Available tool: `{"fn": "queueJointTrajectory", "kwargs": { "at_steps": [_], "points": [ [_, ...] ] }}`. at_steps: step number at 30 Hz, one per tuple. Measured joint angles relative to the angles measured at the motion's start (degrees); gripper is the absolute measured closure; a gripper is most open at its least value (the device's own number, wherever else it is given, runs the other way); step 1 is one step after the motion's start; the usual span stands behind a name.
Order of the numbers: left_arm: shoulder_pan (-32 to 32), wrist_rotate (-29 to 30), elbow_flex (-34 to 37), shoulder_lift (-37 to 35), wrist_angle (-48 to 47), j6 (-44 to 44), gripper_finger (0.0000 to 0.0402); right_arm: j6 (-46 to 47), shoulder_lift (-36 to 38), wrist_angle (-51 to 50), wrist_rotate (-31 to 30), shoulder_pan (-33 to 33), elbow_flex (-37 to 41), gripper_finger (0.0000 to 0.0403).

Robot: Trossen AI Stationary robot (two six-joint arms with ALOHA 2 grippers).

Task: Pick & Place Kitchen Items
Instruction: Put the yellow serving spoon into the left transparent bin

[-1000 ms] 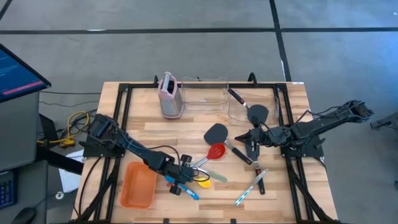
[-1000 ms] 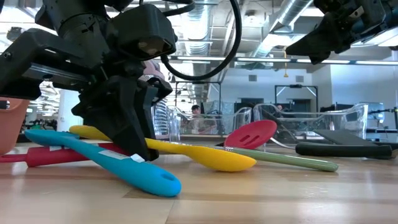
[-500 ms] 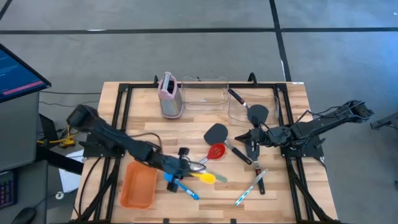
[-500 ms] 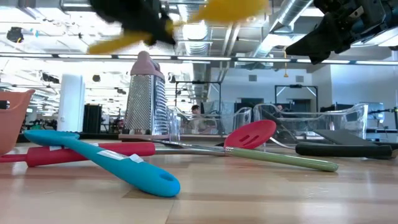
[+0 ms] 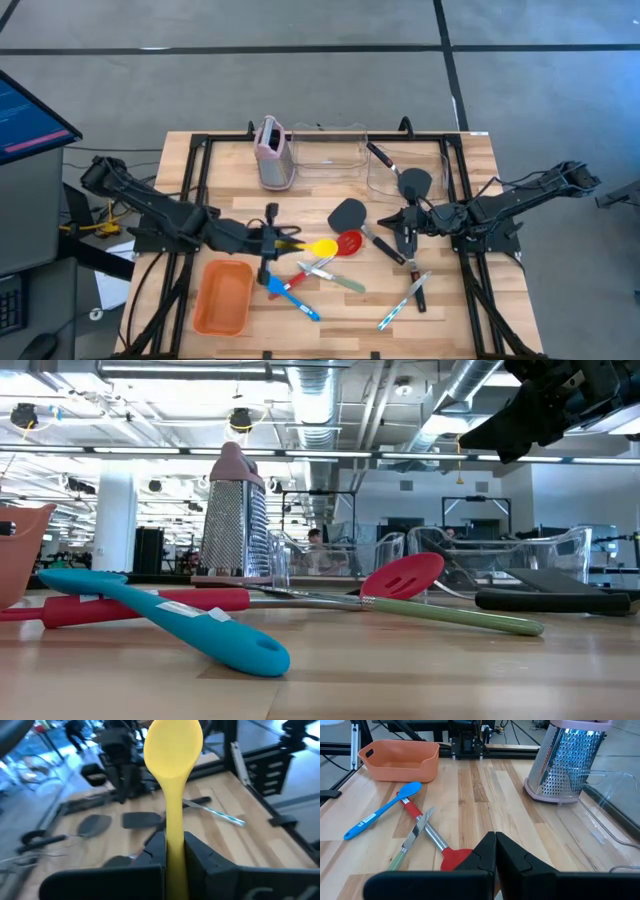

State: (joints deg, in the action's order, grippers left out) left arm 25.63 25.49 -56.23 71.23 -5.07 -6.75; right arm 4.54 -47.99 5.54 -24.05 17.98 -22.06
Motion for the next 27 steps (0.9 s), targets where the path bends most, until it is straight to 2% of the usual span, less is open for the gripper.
{"fn": "queueJointTrajectory", "kwargs": {
  "at_steps": [11, 17, 24, 27],
  "points": [
    [-0.74, 4.74, 0.00, 1.22, -0.03, -0.46, 0.0392, 0.00, 0.00, -1.09, 0.00, -0.01, 0.00, 0.0401],
    [-5.99, 7.41, 0.00, 4.58, 1.50, -0.37, 0.0392, -0.49, 0.00, -0.83, 0.00, -0.03, 0.00, 0.0401],
    [-15.27, 7.55, 0.00, 8.80, 13.80, -5.06, 0.0392, -0.52, 0.00, -0.83, 0.00, 0.00, 0.00, 0.0401],
    [-18.34, 4.62, 0.00, 9.90, 19.47, -8.55, 0.0392, -0.52, 0.00, -1.03, 0.01, 0.00, 0.00, 0.0401]
  ]
}}
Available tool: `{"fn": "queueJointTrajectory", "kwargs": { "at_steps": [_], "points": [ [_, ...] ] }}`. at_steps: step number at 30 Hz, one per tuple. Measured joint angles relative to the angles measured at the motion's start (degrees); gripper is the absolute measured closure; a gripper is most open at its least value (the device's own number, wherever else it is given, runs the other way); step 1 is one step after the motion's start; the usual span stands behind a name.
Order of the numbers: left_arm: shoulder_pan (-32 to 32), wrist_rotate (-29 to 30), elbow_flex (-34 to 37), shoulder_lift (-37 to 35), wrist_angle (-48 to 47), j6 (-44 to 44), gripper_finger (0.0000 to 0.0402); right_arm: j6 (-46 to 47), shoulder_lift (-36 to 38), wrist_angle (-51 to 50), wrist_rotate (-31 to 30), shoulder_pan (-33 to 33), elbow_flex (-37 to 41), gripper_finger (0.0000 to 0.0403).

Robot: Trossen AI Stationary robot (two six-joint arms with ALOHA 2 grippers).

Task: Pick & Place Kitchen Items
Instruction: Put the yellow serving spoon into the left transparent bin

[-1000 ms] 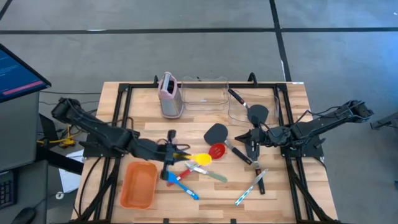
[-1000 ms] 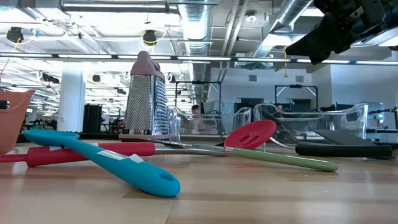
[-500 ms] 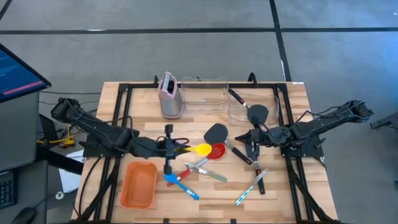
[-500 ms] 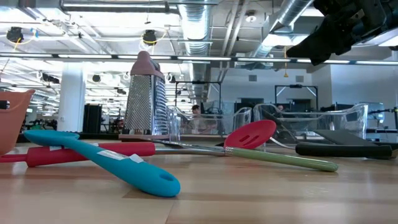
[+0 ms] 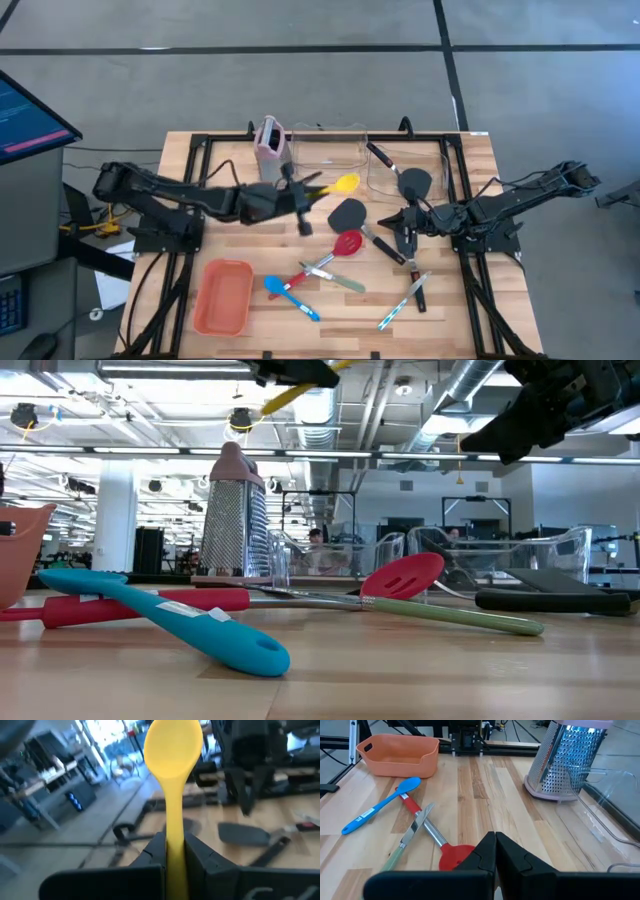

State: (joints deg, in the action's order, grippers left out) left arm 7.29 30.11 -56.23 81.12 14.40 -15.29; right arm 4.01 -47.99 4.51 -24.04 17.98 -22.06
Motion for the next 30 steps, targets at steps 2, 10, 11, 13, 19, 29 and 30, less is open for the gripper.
{"fn": "queueJointTrajectory", "kwargs": {
  "at_steps": [2, 10, 11, 13, 19, 29, 30],
  "points": [
    [-1.73, -2.88, 0.00, 0.30, 2.24, -1.79, 0.0392, 0.00, 0.00, -0.08, 0.01, 0.00, 0.00, 0.0401],
    [-7.31, -6.82, -3.02, 0.31, 4.25, -4.44, 0.0392, 0.02, 0.00, -1.09, 0.01, 0.00, 0.00, 0.0401],
    [-7.83, -8.03, -3.43, 0.31, 4.21, -5.33, 0.0392, 0.03, 0.01, -1.09, 0.01, 0.00, 0.00, 0.0401],
    [-8.76, -9.67, -4.22, 0.32, 3.52, -5.58, 0.0393, 0.02, 0.00, -1.09, 0.01, 0.00, 0.00, 0.0401],
    [-12.54, -10.83, -7.27, 0.84, -0.71, -6.34, 0.0393, 0.07, 0.00, -1.09, 0.01, 0.00, 0.00, 0.0401],
    [-20.48, -13.93, -17.18, 9.99, -10.07, -9.58, 0.0393, 0.09, 0.00, -0.85, -0.01, 0.00, 0.00, 0.0401],
    [-21.17, -13.95, -18.14, 11.41, -11.56, -9.59, 0.0393, 0.09, 0.00, -0.87, 0.01, 0.00, 0.00, 0.0401]
  ]
}}
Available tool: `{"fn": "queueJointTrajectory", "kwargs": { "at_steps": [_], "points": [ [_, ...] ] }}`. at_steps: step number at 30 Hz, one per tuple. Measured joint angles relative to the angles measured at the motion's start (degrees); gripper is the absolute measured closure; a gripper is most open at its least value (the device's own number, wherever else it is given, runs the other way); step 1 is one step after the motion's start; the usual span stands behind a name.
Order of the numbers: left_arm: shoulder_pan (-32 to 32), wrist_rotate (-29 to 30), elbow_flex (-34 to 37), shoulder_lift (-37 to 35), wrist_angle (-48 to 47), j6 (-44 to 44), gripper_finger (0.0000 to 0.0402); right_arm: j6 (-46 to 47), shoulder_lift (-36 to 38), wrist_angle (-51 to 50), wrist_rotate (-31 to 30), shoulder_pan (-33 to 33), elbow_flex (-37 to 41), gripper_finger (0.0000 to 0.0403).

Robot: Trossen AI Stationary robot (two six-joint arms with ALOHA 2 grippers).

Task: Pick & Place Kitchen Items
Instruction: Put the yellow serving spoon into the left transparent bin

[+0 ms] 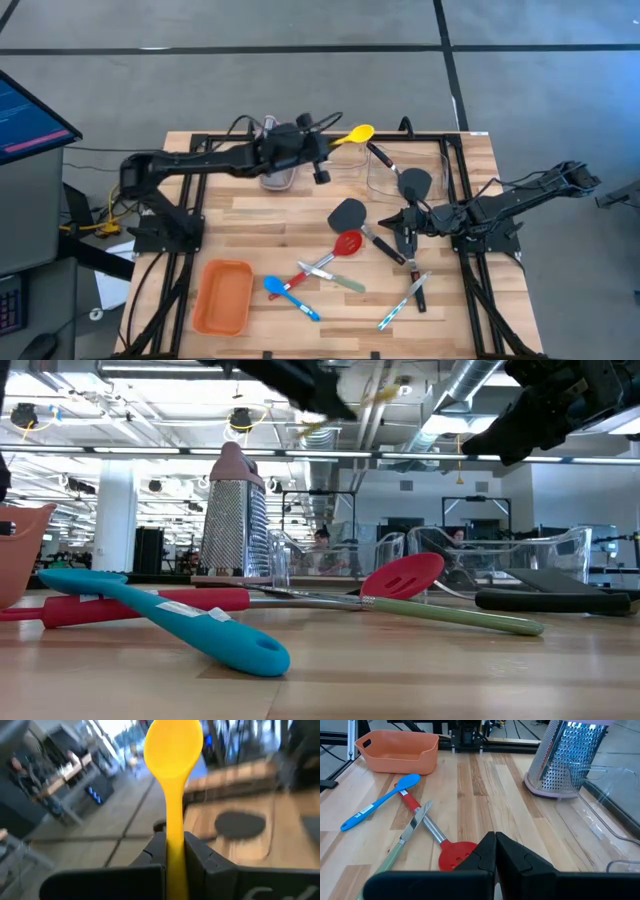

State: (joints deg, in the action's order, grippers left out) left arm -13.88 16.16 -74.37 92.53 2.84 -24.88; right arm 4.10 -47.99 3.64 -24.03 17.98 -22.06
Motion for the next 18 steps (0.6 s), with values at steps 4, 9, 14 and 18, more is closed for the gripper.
{"fn": "queueJointTrajectory", "kwargs": {
  "at_steps": [4, 9, 14, 18],
  "points": [
    [-2.00, 0.94, -3.69, 5.30, -2.78, 0.01, 0.0393, 0.00, 0.01, -0.02, 0.00, 0.00, 0.00, 0.0401],
    [-3.66, 3.70, -6.03, 9.32, -3.33, 0.02, 0.0394, 0.33, 0.01, -0.22, 0.02, 0.00, 0.00, 0.0401],
    [-5.46, 5.52, -6.08, 12.01, -4.80, 1.77, 0.0394, 0.46, 0.02, -0.24, 0.02, 0.00, -0.01, 0.0401],
    [-6.86, 5.73, -6.08, 14.53, -4.64, 4.01, 0.0394, 0.46, 0.02, -0.27, 0.02, 0.00, -0.02, 0.0401]
  ]
}}
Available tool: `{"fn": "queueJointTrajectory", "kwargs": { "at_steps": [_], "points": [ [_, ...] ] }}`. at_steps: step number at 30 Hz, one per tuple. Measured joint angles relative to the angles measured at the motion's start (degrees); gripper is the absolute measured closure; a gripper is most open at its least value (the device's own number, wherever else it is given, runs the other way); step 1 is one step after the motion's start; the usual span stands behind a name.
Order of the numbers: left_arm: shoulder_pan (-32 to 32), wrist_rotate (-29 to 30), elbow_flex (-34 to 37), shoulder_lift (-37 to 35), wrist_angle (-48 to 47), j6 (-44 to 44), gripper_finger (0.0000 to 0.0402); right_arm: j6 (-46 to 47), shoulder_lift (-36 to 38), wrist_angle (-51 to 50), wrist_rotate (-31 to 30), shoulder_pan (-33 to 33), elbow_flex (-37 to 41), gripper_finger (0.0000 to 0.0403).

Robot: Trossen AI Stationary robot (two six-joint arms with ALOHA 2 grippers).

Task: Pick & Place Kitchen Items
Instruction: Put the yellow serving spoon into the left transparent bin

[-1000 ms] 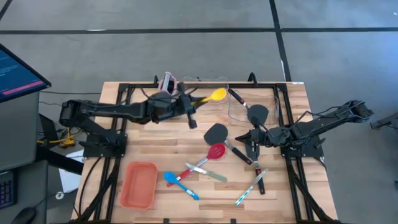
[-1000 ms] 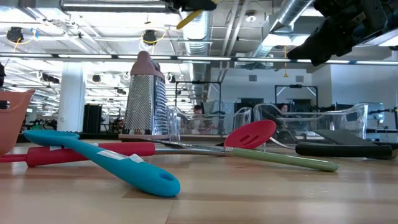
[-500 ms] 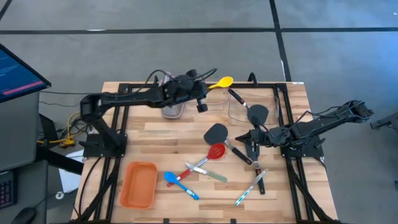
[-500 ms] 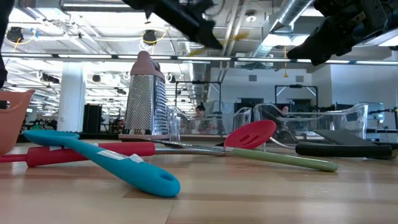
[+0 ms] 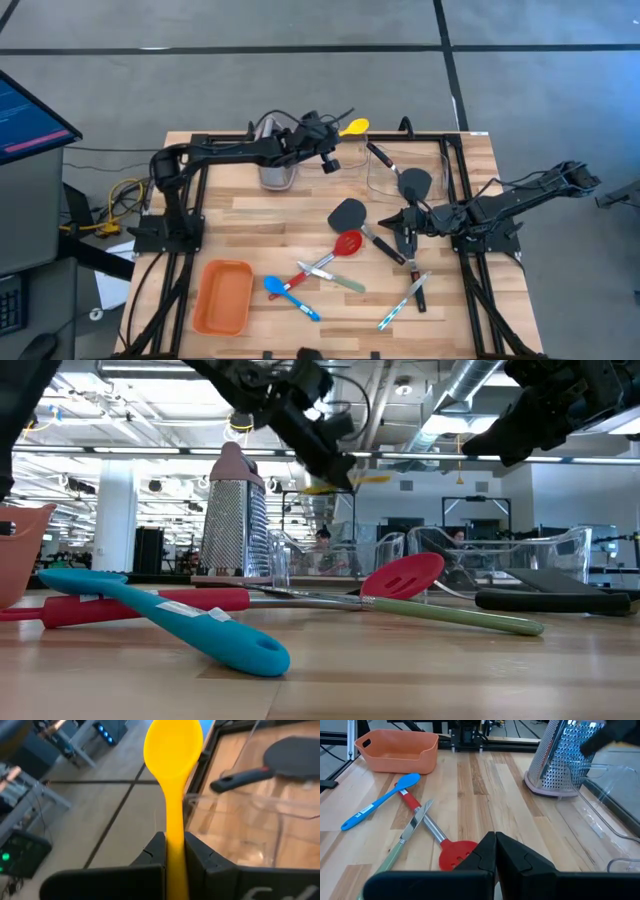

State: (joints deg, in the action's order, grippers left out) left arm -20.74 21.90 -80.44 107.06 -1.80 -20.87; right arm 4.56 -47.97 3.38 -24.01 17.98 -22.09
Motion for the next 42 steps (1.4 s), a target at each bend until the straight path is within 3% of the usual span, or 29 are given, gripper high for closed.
{"fn": "queueJointTrajectory", "kwargs": {
  "at_steps": [20, 42],
  "points": [
    [-4.47, -0.55, 0.04, 9.87, 2.36, 4.86, 0.0394, 0.02, 0.00, -1.19, 0.11, 0.00, 0.00, 0.0401],
    [-4.44, -2.33, 2.76, 10.17, 2.57, 7.32, 0.0394, 0.00, 0.00, -1.46, 0.11, 0.00, 0.00, 0.0401]
  ]
}}
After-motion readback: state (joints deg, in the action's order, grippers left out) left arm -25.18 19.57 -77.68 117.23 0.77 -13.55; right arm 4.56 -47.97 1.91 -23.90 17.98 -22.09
